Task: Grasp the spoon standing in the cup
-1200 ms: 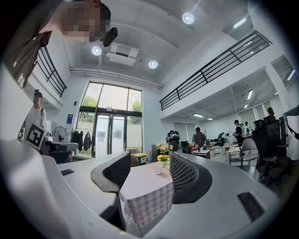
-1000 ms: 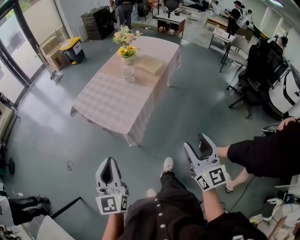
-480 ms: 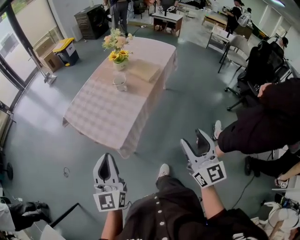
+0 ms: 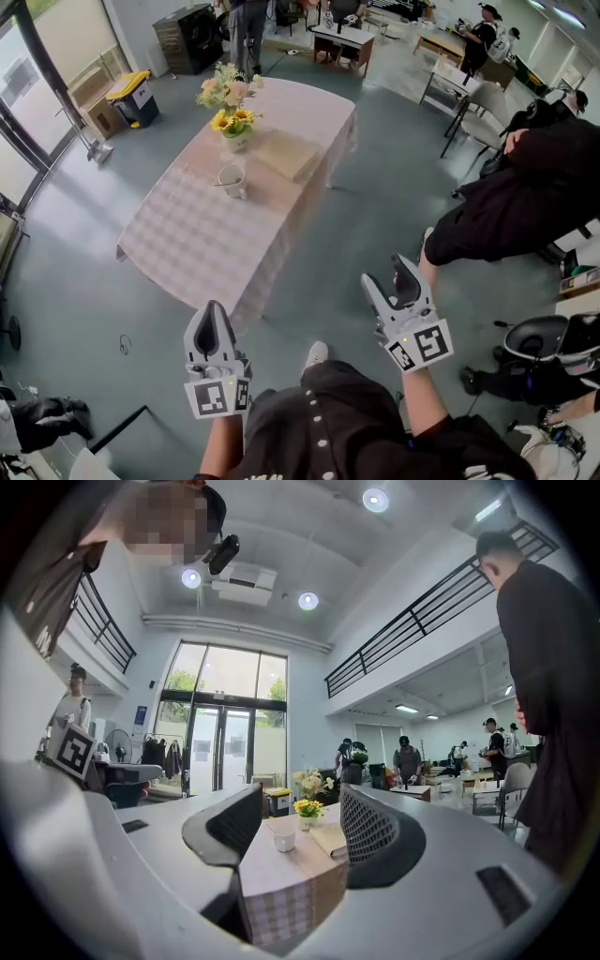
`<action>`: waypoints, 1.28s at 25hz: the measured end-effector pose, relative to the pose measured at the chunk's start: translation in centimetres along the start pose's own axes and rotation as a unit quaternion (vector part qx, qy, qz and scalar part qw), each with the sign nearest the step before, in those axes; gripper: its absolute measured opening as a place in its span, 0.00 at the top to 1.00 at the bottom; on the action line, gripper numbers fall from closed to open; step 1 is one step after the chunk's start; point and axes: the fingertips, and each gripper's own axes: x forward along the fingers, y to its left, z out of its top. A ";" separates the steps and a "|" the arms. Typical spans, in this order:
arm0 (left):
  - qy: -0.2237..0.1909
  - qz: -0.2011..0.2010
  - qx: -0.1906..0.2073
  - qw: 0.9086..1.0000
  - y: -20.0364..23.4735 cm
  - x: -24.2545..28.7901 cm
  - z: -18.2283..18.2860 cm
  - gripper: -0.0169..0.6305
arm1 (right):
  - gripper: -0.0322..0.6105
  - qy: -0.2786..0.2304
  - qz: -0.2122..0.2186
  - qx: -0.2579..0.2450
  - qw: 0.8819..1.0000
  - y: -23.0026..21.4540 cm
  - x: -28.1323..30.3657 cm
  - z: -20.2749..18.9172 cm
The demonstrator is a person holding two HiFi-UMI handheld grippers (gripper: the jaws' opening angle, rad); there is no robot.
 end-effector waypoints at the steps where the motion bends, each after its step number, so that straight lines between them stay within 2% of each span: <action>1: 0.000 0.002 0.006 1.000 -0.3 0.6 0.1 0.95 | 0.58 -0.001 0.001 0.001 1.000 -0.7 0.4 0.0; 4: -0.002 -0.003 0.041 0.999 -1.8 2.1 0.4 0.95 | 0.58 0.000 0.003 0.006 1.000 -2.5 1.4 -0.3; 5: -0.002 -0.008 0.041 0.999 -2.3 2.5 0.5 0.95 | 0.58 0.000 0.003 0.008 1.000 -3.1 1.7 -0.4; 8: 0.008 -0.004 0.020 1.000 -2.1 3.6 0.0 0.95 | 0.58 0.007 0.007 0.011 1.000 -3.9 2.5 -1.0; 17: 0.021 0.025 0.010 0.999 0.7 6.9 -1.5 0.95 | 0.58 0.017 0.019 0.019 1.000 -5.0 7.0 -2.6; 32: -0.010 0.044 -0.003 0.999 7.0 18.3 -0.2 0.95 | 0.58 -0.007 0.036 0.002 0.999 -7.3 20.3 -0.6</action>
